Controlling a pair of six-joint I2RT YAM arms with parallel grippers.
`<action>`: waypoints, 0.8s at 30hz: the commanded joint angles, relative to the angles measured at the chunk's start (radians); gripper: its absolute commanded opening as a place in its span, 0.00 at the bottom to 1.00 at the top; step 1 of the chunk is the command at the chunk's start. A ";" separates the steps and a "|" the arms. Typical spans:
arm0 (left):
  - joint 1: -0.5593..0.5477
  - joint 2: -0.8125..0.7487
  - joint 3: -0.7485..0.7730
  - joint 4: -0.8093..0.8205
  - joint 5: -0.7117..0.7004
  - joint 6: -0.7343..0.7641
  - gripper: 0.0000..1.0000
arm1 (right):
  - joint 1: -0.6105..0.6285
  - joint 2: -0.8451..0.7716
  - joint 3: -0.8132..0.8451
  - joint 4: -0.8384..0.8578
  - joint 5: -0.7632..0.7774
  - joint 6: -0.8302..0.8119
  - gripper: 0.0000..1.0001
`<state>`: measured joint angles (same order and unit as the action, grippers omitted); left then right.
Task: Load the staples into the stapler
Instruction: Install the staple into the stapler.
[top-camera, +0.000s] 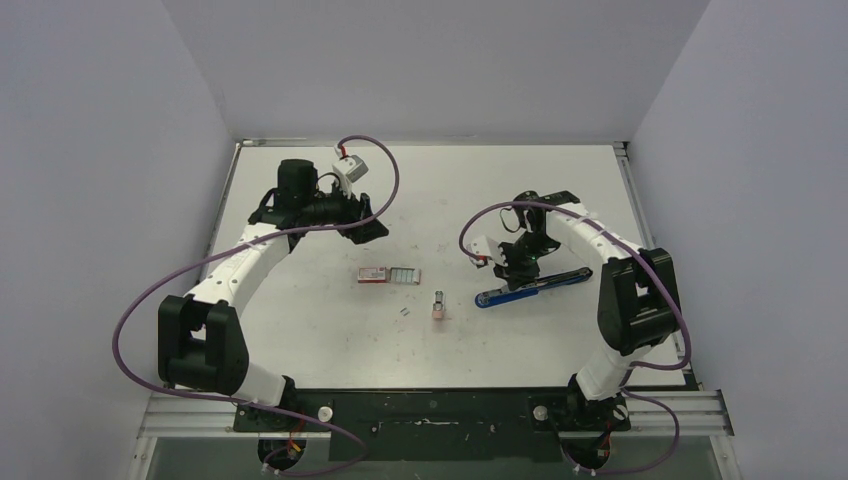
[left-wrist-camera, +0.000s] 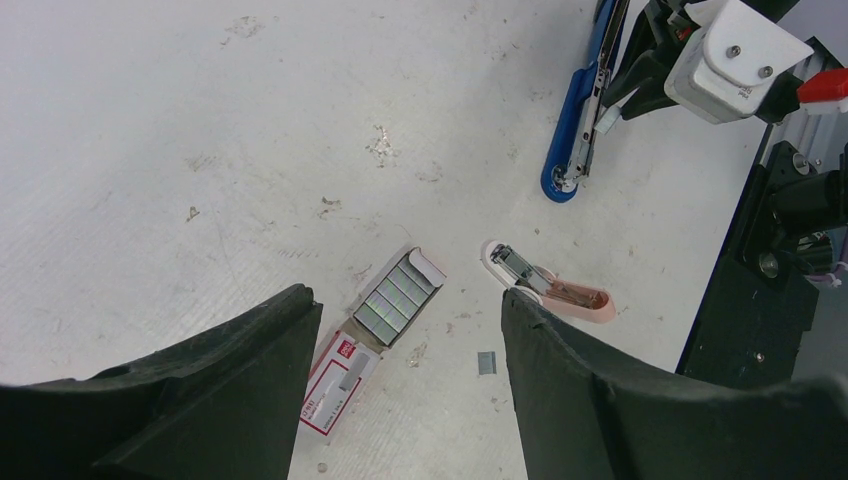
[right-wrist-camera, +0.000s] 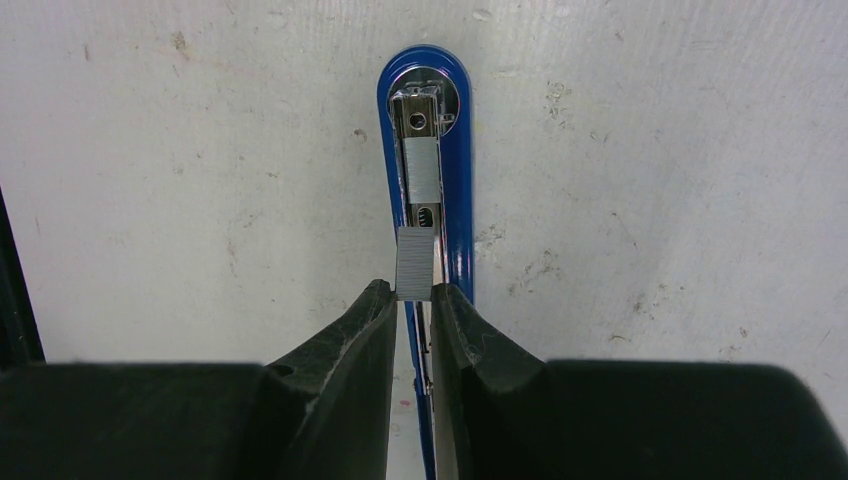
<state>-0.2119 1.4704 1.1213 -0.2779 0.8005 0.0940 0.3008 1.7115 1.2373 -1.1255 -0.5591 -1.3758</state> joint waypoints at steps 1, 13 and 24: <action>0.009 -0.009 0.003 0.037 0.025 0.021 0.65 | -0.005 0.018 0.032 -0.010 -0.034 -0.017 0.08; 0.008 -0.010 -0.001 0.037 0.026 0.025 0.64 | -0.004 0.042 0.028 0.006 -0.030 -0.015 0.08; 0.009 -0.004 -0.001 0.037 0.029 0.028 0.64 | -0.009 0.044 0.054 -0.021 -0.037 -0.027 0.08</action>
<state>-0.2119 1.4704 1.1168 -0.2771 0.8013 0.1020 0.3008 1.7599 1.2419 -1.1267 -0.5652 -1.3766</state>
